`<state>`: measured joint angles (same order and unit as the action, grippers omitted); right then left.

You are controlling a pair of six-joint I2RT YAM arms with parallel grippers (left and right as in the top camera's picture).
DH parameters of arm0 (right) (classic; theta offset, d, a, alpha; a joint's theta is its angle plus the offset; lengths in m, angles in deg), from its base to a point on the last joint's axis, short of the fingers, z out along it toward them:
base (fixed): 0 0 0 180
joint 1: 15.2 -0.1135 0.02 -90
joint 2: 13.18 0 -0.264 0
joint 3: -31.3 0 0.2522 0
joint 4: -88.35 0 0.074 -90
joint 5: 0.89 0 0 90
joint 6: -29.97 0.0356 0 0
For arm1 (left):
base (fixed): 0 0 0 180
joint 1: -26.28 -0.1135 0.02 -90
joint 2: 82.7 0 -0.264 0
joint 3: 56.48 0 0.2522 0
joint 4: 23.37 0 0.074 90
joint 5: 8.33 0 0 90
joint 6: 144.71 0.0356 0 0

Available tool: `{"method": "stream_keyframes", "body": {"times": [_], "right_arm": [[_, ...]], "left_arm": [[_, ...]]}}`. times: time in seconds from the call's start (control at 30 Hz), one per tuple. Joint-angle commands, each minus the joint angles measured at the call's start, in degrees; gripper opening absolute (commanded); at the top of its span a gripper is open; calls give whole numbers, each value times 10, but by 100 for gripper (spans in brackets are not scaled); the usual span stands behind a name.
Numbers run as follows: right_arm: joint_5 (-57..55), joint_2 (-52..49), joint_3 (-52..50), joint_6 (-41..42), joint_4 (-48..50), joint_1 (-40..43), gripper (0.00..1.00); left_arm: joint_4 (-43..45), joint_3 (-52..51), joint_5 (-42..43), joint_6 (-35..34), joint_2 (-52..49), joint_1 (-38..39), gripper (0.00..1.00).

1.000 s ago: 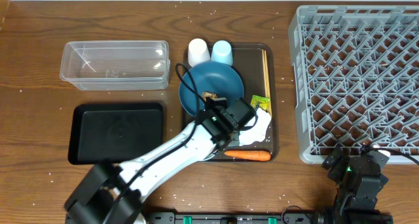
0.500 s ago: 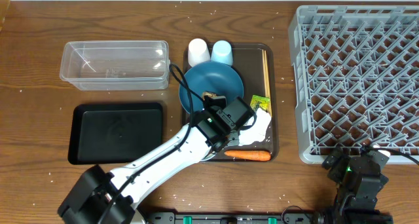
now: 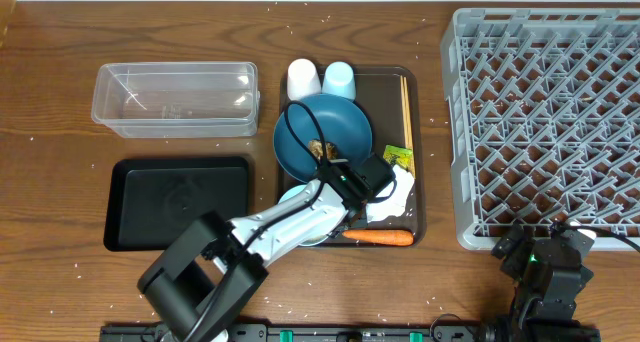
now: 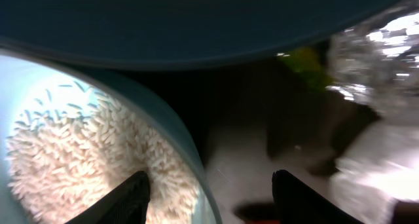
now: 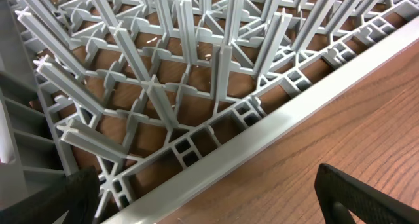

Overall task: Sort waste into correct bins and load items into the dishwasher rack
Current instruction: 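Grasp the rim of the light-blue rice bowl with the left gripper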

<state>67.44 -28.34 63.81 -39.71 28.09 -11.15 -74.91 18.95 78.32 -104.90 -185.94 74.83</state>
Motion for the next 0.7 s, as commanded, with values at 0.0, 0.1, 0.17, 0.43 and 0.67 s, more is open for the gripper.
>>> {"method": "stream_keyframes", "body": {"times": [0.0, 0.1, 0.17, 0.43, 0.67], "right_arm": [[-6, 1, 7, -7, -1, 4, 99], [-6, 1, 7, -7, -1, 4, 99], [-6, 1, 7, -7, -1, 4, 99], [-6, 1, 7, -7, -1, 4, 99], [-6, 1, 7, -7, -1, 4, 99]], "left_arm": [[9, -4, -12, -11, -14, 0, 61], [19, -4, -18, -11, -28, 1, 61], [24, -4, -18, -12, -39, 1, 61], [25, -4, -17, -12, -41, 1, 44], [25, -4, -17, -12, -41, 1, 24]]}}
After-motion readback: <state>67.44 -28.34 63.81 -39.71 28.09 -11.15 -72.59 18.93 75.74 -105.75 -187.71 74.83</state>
